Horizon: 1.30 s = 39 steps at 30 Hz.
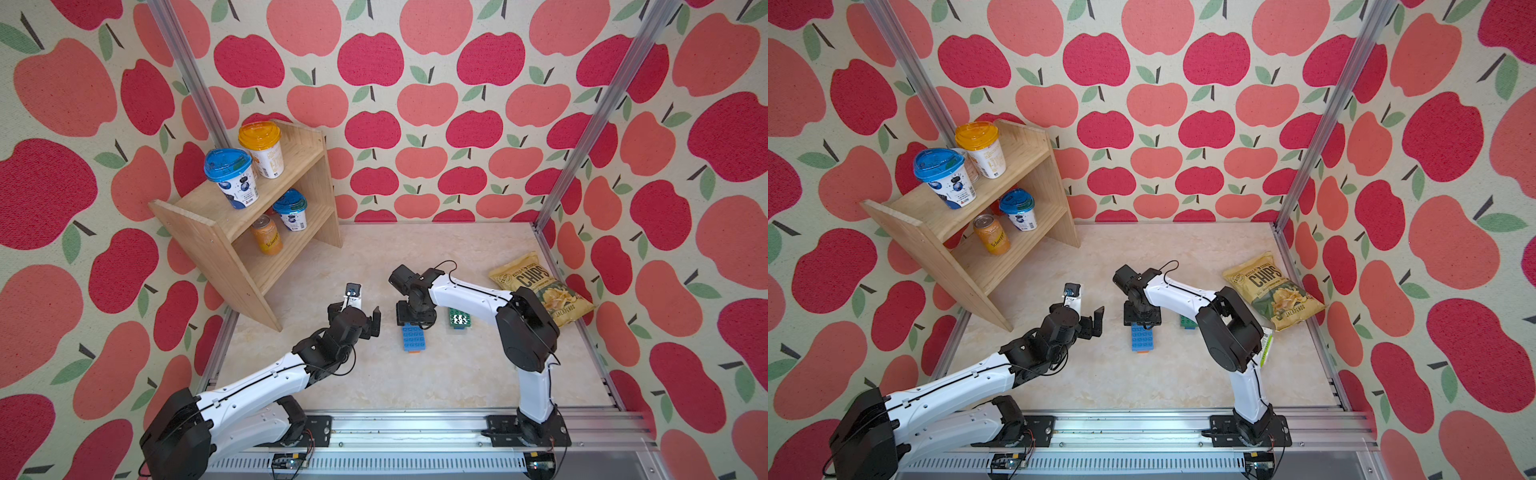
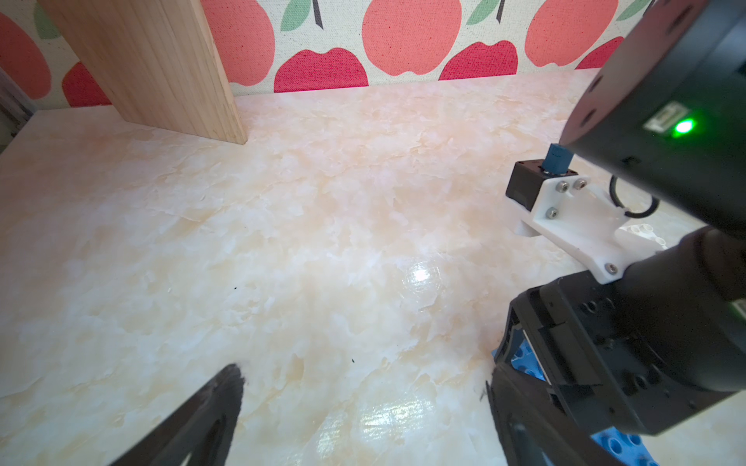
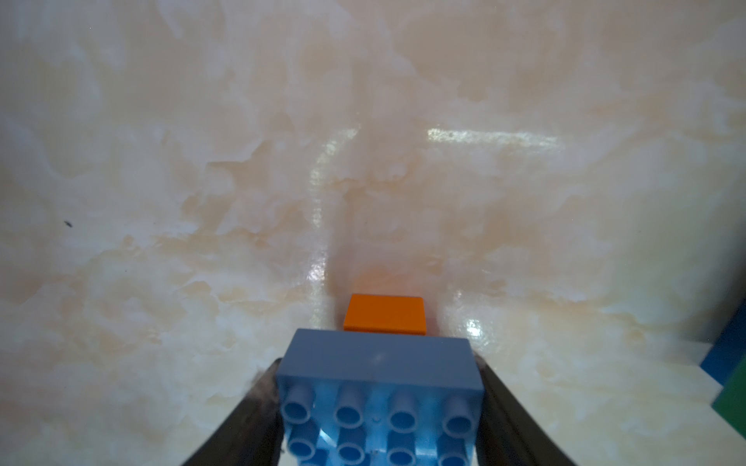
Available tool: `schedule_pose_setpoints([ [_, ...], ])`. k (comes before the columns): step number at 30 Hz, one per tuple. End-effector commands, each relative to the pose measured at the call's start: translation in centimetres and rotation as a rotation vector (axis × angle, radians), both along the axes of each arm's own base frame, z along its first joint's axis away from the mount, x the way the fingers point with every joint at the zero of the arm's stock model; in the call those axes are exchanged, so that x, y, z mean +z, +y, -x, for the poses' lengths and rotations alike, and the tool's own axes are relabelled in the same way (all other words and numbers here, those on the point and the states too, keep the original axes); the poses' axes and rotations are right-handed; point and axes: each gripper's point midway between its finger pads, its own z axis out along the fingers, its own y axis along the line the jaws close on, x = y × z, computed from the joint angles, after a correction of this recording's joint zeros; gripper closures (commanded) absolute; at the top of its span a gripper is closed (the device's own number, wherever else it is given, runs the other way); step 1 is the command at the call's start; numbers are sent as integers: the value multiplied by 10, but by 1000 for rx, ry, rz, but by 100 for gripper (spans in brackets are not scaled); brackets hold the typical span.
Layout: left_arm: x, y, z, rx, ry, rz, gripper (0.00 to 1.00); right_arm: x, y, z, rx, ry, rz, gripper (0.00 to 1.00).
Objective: Assemble a rectangle with lego
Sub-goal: Assemble the lego brick with the lego brick.
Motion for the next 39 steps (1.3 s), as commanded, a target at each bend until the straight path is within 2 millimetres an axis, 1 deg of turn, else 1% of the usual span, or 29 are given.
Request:
schedule_pose_setpoints([
  [1,5,0,-3,7,-2,2,3,-54,-46,49,-13,217,214,75],
  [8,4,1,-2,9,-1,2,3,-61,-62,60,-31,269,290,75],
  [16,4,0,-3,7,-1,2,3,-59,-67,54,-42,254,310,75],
  [22,5,2,-2,12,-3,4,3,-64,-75,59,-41,270,340,75],
  [25,3,1,-2,13,0,4,3,-71,-79,68,-39,309,342,76],
  [31,3,1,-3,13,-1,5,2,-96,-89,92,-2,423,364,78],
  [34,2,1,-3,14,3,0,3,-101,-91,95,-1,436,365,78],
  [39,2,2,-2,16,3,-2,3,-103,-85,91,-9,425,351,77],
])
